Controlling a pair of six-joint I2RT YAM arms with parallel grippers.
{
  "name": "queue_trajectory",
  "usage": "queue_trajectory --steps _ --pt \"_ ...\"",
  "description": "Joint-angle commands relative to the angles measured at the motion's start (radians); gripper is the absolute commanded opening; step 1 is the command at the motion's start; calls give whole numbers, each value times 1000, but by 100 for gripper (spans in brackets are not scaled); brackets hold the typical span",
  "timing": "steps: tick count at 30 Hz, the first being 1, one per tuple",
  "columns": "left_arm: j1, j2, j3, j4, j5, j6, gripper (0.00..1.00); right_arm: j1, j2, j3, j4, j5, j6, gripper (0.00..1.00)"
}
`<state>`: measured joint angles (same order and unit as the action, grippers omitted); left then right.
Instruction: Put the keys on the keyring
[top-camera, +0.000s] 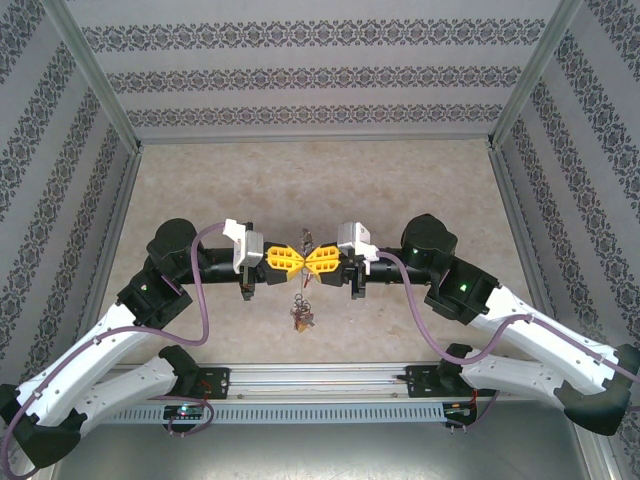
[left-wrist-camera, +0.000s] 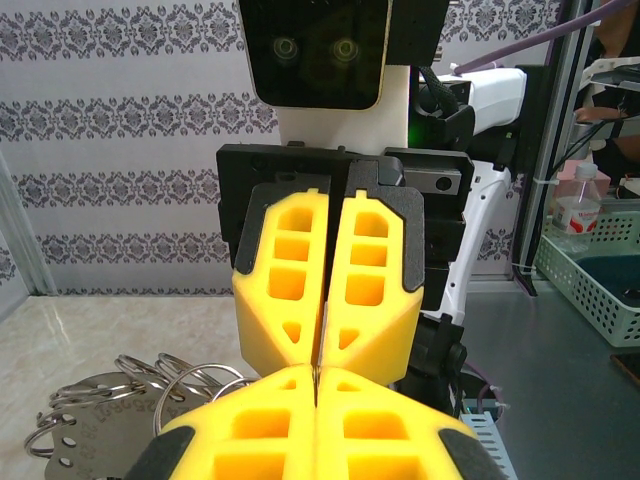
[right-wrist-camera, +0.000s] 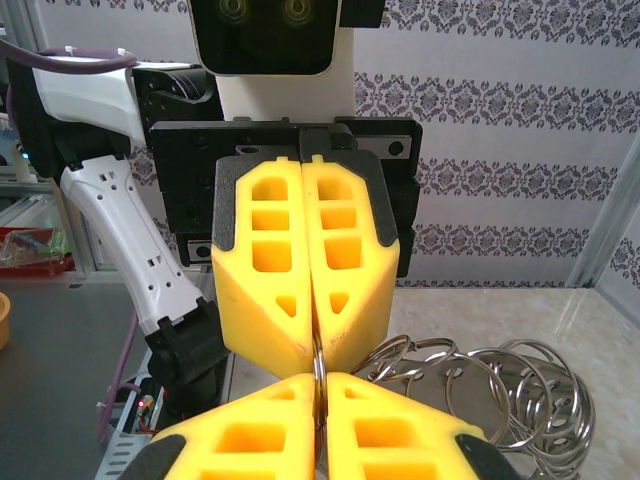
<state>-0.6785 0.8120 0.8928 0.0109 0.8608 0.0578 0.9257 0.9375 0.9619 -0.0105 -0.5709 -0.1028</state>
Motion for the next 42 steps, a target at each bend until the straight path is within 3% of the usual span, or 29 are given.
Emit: queue_trajectory --steps 1,9,17,26,33,42 --pt "8 -19 25 80 24 -17 0 13 26 21 -2 -46 10 12" --pt "11 -17 26 80 22 -12 0 13 39 18 -8 -90 22 20" --pt "15 -15 28 87 26 -18 0 13 23 -3 -12 -80 25 17" --pt "15 -14 33 86 30 -21 0 12 29 -11 -17 -46 27 21" --pt "15 -11 34 78 30 -18 0 9 20 -31 -2 -10 32 13" --pt "16 0 40 72 30 -17 0 1 25 -49 26 0 59 20"
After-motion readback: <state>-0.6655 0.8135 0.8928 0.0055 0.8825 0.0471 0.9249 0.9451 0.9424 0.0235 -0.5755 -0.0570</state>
